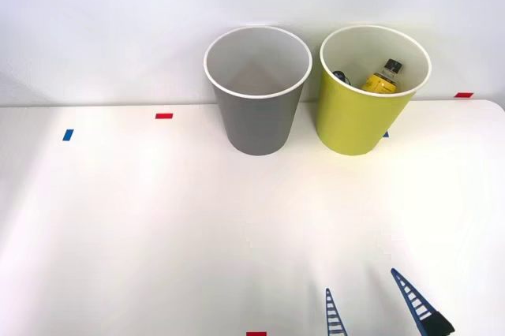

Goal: Put cans in the gray bin, plastic bottles in the light green bin

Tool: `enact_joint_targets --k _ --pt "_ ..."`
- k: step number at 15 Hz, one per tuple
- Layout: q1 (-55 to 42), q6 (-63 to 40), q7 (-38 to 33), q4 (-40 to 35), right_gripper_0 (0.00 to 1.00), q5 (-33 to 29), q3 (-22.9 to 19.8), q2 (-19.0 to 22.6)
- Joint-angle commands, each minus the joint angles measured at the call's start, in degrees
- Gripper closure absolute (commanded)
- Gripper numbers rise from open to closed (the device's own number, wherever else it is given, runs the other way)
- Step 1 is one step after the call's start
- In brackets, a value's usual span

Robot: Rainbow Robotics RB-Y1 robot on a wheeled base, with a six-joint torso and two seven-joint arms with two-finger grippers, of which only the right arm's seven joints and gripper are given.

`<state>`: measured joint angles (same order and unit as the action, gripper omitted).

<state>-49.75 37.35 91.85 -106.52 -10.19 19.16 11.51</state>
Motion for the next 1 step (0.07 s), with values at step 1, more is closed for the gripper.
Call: enact_joint_targets --k 1 --pt "0.0 0.0 0.0 0.0 0.0 0.0 0.0 0.0"
